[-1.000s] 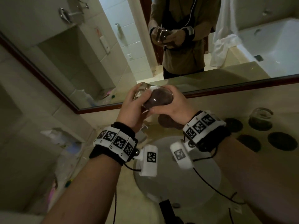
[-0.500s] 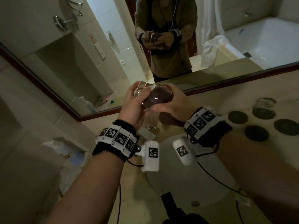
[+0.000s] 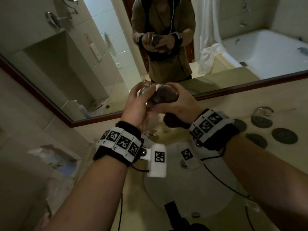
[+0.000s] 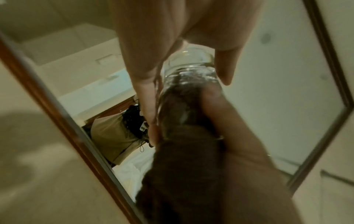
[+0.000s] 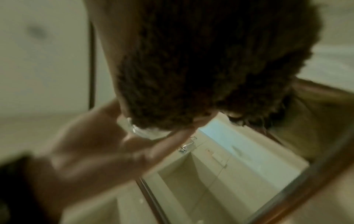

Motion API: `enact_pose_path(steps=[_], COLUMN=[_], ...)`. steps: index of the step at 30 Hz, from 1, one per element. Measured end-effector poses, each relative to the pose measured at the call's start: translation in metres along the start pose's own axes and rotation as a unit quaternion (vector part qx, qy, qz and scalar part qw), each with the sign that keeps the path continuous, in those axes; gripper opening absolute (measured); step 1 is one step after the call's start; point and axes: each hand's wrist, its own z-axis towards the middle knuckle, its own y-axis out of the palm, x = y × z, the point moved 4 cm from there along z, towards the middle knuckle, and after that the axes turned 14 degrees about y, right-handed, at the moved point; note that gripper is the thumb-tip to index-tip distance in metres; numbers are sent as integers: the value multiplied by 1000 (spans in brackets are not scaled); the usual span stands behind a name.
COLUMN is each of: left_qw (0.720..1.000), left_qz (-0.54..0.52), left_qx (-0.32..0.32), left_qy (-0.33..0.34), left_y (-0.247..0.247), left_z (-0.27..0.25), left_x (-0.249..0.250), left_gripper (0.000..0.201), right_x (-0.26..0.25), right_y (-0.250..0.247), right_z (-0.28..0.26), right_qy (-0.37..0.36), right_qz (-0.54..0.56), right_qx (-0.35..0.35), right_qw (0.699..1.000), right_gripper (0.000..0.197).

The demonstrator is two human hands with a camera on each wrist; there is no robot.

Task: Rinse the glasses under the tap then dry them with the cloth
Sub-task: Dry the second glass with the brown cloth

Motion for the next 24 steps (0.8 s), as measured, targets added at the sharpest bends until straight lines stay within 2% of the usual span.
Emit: enact_pose_path(steps=[2, 4, 6, 8, 10, 11, 13, 15, 17, 18, 21, 24], left_qw=[1000, 1000, 999, 998, 998, 998, 998, 998, 999, 999, 997, 995], left_qz=[-9, -9, -5, 9, 32, 38, 32, 32, 27, 25, 34, 61], left_qx=[4, 29, 45, 44, 38, 39, 45, 49, 42, 39, 62, 78], left_qy=[-11, 4, 30, 41, 42, 43, 39, 17, -20, -28, -9, 5], left_y=[10, 16, 23, 28, 35, 39, 47, 55, 62, 65, 70, 67], left_z=[1, 1, 1, 0, -3, -4, -5, -7, -8, -7, -6, -7], left_x=[-4, -9, -14, -22, -26, -27, -30, -32, -37, -40, -42, -43], left_gripper=[46, 44, 47, 55, 61, 63, 66, 66, 59, 54, 48, 54], right_x=[-5, -4, 1, 6, 12, 15, 18, 19, 20, 23, 29, 39], right_y=[-4, -8, -19, -32, -42, -47, -54, -61, -65, -67, -69, -74], right_z=[-2, -2, 1, 2, 2, 3, 0, -3, -5, -6, -5, 6], right_qy=[-64, -84, -63, 10, 68, 74, 57, -13, -78, -91, -88, 10], right_qz=[-132, -163, -110, -30, 42, 61, 56, -45, -157, -175, -121, -3], right_qx=[49, 44, 5, -56, -120, -132, -106, -34, 16, 22, -2, -68], right_qw=[988, 982, 992, 998, 990, 987, 991, 998, 984, 980, 989, 998], right_gripper=[85, 91, 89, 80, 73, 70, 68, 77, 86, 88, 94, 91])
